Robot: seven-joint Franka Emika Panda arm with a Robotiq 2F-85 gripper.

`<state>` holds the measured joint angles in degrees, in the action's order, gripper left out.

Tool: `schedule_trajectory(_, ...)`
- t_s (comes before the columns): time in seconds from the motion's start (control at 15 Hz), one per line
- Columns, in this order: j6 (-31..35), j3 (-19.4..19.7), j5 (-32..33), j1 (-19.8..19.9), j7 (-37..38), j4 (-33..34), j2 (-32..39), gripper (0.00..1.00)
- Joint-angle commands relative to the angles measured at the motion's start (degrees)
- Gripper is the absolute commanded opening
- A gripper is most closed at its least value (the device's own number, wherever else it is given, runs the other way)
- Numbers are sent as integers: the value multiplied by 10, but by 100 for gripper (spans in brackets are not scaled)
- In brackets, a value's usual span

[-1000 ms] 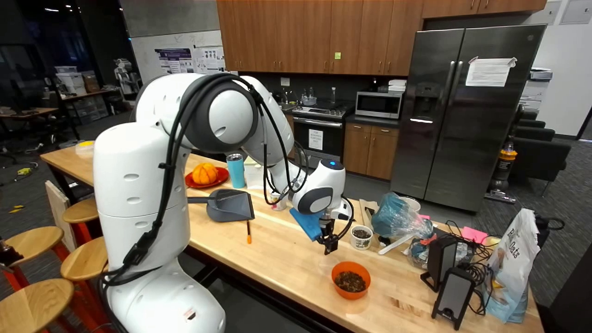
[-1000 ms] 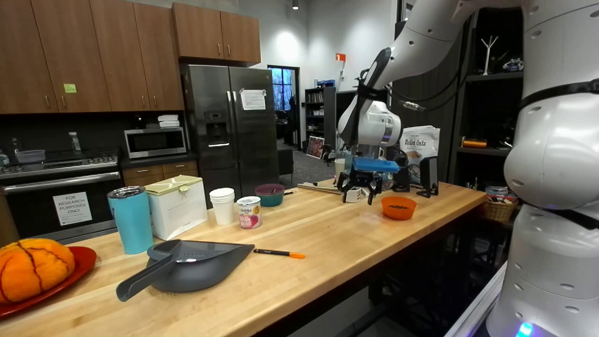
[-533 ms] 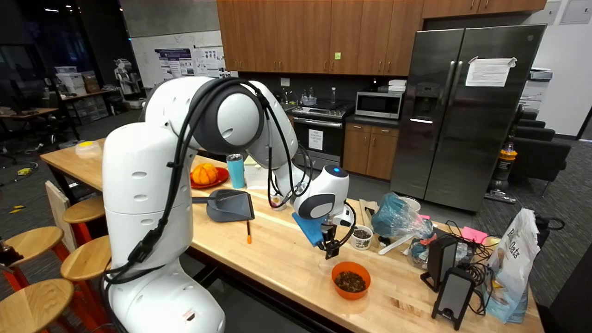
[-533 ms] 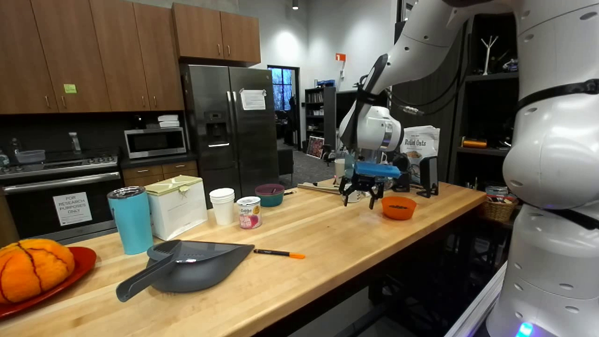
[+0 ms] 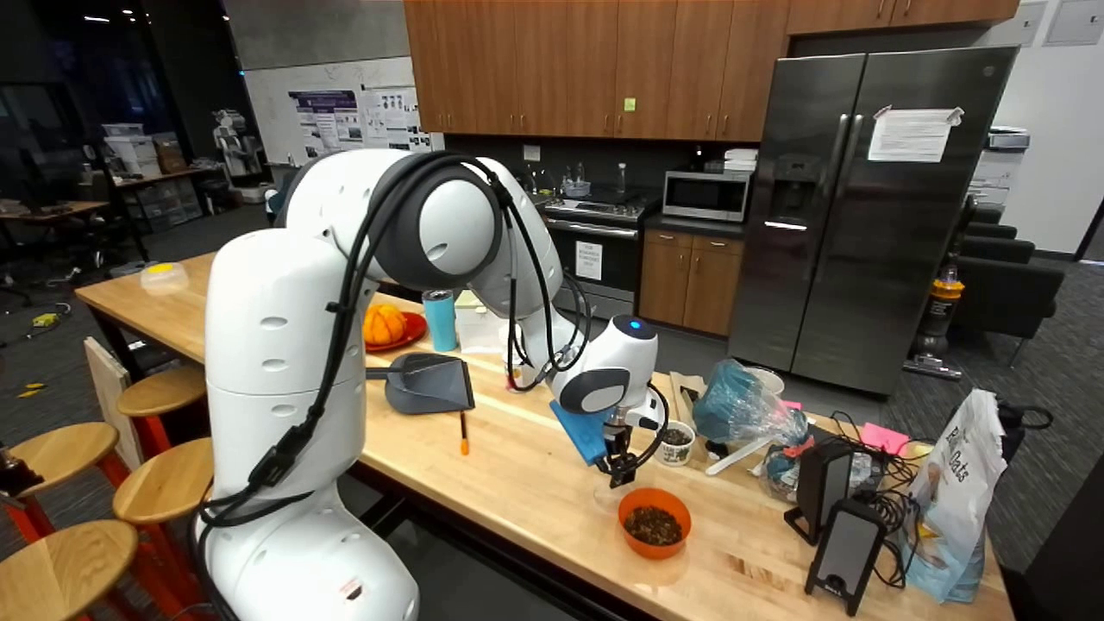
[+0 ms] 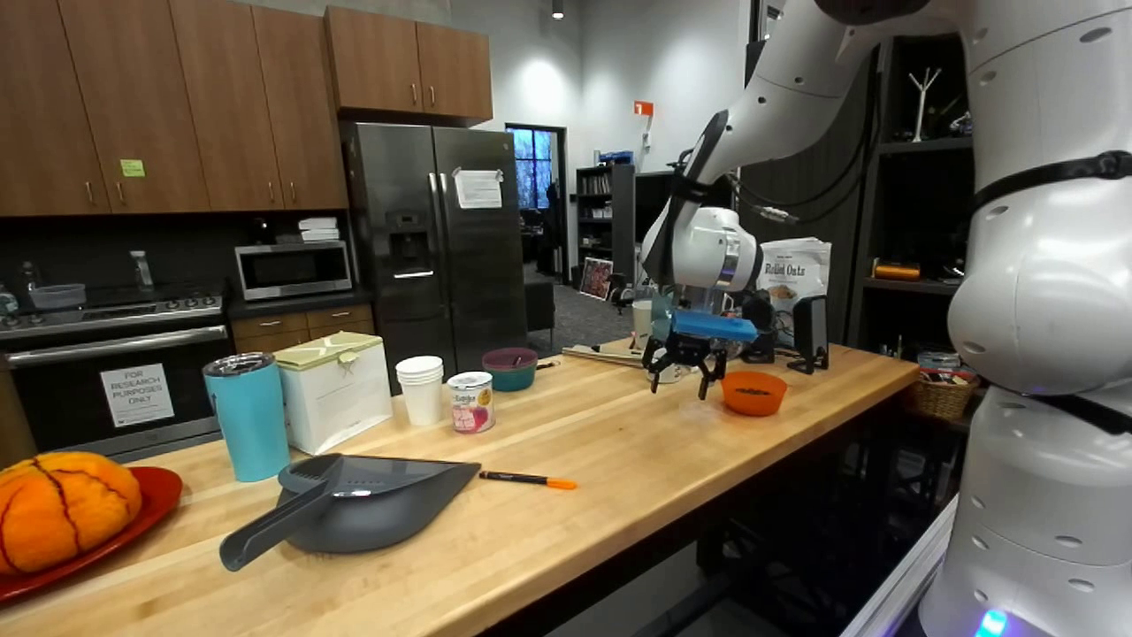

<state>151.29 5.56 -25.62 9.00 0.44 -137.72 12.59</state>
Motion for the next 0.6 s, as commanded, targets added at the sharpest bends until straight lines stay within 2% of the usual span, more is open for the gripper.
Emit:
schedule_trajectory(0.0, 8, -9, -14, 13, -16, 9, 12, 100)
schedule_trajectory(0.53, 17, 1, -6, 46, -46, 12, 30, 100)
